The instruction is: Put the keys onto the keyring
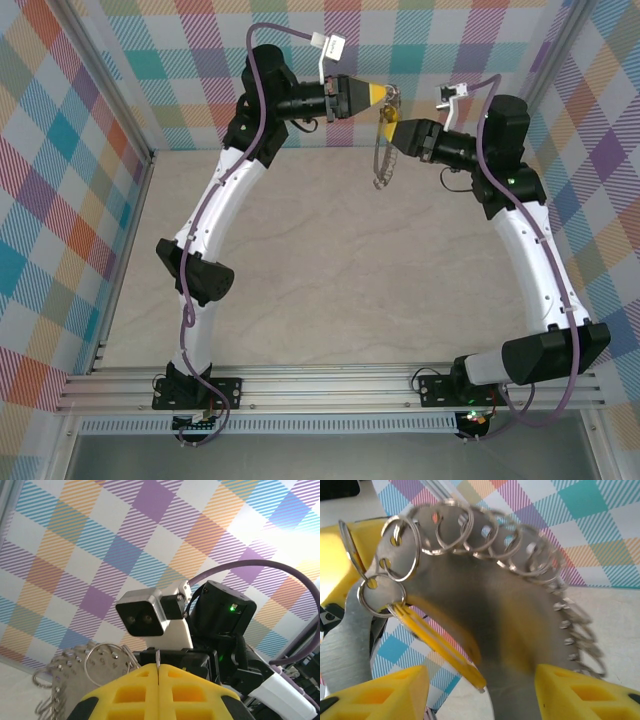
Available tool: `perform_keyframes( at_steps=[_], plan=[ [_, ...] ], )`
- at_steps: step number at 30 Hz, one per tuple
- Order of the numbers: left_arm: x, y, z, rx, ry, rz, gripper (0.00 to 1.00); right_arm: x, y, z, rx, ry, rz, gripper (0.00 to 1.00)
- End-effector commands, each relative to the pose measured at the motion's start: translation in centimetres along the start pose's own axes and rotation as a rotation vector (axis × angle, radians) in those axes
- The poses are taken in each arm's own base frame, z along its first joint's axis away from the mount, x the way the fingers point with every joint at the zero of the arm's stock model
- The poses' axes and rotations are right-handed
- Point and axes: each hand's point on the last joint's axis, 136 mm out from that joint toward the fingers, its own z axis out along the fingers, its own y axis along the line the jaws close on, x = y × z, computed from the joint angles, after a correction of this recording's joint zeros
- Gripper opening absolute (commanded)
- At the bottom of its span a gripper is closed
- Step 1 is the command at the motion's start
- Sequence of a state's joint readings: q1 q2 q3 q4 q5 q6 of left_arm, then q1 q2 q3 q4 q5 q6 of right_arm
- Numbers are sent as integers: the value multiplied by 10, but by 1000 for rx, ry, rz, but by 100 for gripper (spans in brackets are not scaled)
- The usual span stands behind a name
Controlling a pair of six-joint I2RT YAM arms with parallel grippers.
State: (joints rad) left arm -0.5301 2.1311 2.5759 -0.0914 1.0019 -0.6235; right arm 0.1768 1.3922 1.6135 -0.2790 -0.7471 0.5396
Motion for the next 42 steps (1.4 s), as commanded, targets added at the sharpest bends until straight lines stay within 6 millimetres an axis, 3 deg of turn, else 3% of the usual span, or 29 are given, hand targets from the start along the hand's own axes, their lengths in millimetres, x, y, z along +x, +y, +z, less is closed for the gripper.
perform_keyframes(
  at_steps=[1, 11, 19, 22, 29, 36, 42],
  plan=[
    [-9, -20, 2, 79, -23, 43, 0, -12, 15, 3, -19, -19, -96, 58],
    [-11, -24, 2, 92, -26, 37, 0, -22, 24, 2, -10, -34, -156, 57],
    [-11, -23, 2, 88, -27, 28, 0, -24, 32, 8, -43, -25, -171, 47],
    [-11, -21, 2, 81, -32, 27, 0, -23, 36, 12, -60, -14, -175, 36],
    [-13, -14, 2, 51, -48, 24, 0, -18, 39, 11, -61, -4, -185, 0],
    [-17, -2, -1, -5, -89, 28, 0, -13, 39, 8, -39, 7, -163, 0],
    [-15, -1, -1, -7, -92, 29, 0, -8, 40, 19, -43, 40, -143, 0]
  ],
)
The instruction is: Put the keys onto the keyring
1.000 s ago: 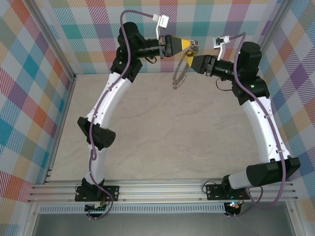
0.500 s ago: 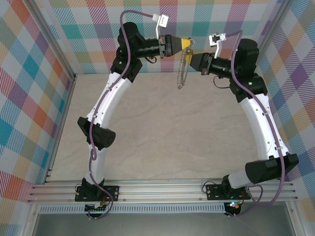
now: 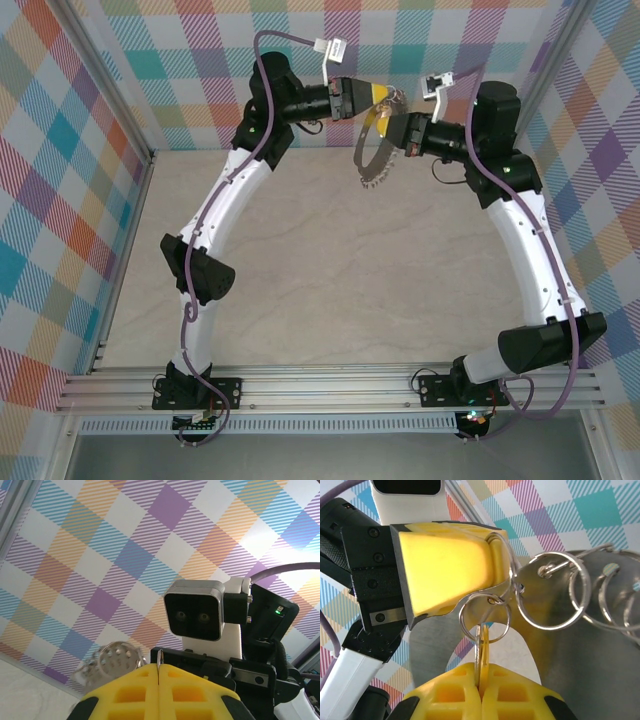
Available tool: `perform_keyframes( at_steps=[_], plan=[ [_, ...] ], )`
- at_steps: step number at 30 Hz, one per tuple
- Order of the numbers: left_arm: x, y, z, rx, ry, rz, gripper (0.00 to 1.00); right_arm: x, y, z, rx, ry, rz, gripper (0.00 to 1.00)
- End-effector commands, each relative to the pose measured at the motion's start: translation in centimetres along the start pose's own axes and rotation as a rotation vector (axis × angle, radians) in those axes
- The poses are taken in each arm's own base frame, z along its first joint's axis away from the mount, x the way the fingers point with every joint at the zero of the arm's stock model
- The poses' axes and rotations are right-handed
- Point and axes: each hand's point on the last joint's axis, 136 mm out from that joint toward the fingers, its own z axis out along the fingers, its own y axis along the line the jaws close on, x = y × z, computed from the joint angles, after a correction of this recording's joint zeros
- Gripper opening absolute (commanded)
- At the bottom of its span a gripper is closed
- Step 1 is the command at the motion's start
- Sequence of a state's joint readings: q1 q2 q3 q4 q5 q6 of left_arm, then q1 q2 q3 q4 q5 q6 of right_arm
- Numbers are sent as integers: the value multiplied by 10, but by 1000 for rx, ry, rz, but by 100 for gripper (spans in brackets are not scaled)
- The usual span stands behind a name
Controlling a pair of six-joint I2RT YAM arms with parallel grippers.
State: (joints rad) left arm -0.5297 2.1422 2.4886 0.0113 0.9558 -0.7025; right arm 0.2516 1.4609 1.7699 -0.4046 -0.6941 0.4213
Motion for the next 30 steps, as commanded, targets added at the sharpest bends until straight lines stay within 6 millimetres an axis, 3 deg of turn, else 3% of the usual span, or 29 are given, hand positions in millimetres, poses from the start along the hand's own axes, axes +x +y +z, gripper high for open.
perform_keyframes(
  at_steps=[1, 10, 20, 30],
  plan=[
    [-18, -31, -7, 27, -57, 101, 0, -7, 19, 4, -40, -1, -45, 0],
    [-18, -28, -8, 22, -104, 88, 0, -12, 4, 13, 20, -12, 4, 0],
    [-24, -25, -14, 23, -204, 40, 0, -12, -24, 9, 153, -82, 68, 0],
    [-26, -16, -18, 9, -261, -2, 0, -16, -12, 24, 29, -68, 113, 0]
  ],
)
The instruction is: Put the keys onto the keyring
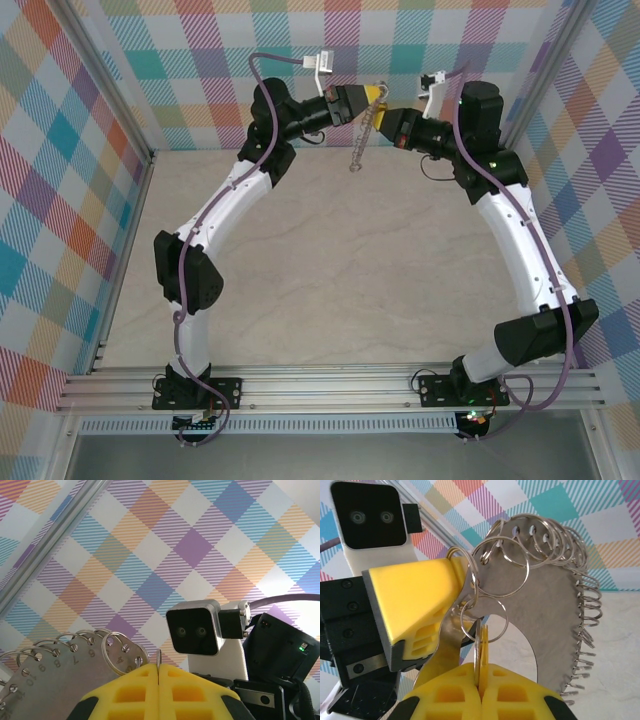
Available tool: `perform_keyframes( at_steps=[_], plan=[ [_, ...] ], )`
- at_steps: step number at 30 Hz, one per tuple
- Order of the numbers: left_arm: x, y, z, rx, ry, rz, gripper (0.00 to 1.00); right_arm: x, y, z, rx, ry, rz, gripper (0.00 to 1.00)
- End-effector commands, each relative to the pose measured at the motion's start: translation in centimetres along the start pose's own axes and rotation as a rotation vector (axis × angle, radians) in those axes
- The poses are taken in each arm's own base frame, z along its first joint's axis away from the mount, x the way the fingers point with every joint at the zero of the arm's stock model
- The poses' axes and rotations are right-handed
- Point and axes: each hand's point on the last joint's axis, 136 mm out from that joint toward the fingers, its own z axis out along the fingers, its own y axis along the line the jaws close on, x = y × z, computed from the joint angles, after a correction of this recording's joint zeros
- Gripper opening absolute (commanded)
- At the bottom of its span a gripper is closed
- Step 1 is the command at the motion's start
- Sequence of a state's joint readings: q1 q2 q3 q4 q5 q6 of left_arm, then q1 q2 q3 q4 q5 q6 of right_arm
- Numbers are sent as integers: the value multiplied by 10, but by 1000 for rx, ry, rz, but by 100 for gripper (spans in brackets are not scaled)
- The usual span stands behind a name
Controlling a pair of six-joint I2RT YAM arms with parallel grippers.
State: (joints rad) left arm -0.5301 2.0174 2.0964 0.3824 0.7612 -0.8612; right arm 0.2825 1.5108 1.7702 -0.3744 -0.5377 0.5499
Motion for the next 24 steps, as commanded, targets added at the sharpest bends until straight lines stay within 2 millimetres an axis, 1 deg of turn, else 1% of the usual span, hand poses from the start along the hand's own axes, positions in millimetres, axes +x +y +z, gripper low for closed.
perform_keyframes(
  at_steps=[1, 5, 9, 15, 24],
  plan=[
    [-21, -49, -7, 82, -68, 66, 0, -9, 24, 3, -100, -9, -20, 0],
    [-20, -44, -7, 73, -72, 61, 0, -3, 26, 4, -118, 39, -27, 0],
    [-18, -40, -6, 54, -65, 70, 0, 1, 25, 0, -85, 67, -56, 0],
    [-15, -40, -7, 38, -32, 103, 0, 5, 23, -6, -50, 121, -83, 0],
    [-8, -40, -11, 12, 18, 155, 0, -3, 10, -18, 9, 148, -92, 0]
  ],
)
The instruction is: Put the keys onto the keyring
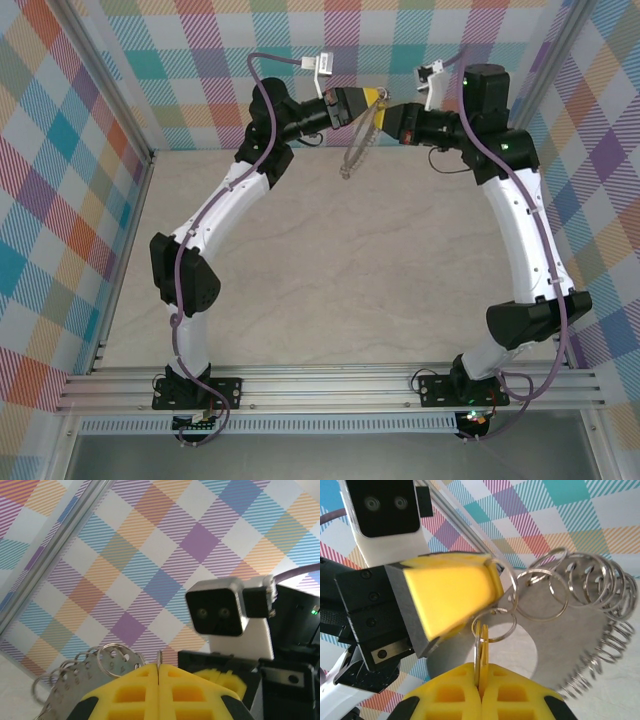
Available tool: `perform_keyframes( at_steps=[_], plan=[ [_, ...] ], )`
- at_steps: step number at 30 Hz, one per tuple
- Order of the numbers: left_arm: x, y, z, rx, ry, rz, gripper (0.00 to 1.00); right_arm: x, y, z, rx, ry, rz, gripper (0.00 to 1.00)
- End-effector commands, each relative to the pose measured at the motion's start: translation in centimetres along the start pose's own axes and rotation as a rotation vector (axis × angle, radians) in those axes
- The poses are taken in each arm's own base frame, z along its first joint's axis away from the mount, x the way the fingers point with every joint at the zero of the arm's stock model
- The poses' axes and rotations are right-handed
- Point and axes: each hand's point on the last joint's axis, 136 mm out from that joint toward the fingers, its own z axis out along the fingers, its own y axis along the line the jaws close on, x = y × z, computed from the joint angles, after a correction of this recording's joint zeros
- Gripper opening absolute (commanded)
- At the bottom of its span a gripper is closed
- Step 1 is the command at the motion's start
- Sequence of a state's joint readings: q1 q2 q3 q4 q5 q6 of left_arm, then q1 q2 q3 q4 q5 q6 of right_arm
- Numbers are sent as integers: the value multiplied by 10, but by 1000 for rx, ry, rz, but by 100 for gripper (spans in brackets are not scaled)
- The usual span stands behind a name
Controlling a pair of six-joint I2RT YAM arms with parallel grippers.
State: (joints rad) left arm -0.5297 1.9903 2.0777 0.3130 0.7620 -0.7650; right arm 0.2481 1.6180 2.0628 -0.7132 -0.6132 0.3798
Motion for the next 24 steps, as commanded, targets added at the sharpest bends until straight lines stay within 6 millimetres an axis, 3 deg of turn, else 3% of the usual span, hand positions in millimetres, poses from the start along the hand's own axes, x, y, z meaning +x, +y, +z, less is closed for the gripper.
perform_keyframes(
  at_steps=[1, 18, 24],
  plan=[
    [-16, -41, -9, 42, -7, 105, 0, 1, 2, -6, -6, 30, -27, 0],
    [-15, -46, -13, 37, 23, 144, 0, 15, -17, -14, 52, 130, -43, 0],
    [-14, -49, -13, 51, 34, 147, 0, 9, -24, -18, 84, 106, -53, 0]
  ],
)
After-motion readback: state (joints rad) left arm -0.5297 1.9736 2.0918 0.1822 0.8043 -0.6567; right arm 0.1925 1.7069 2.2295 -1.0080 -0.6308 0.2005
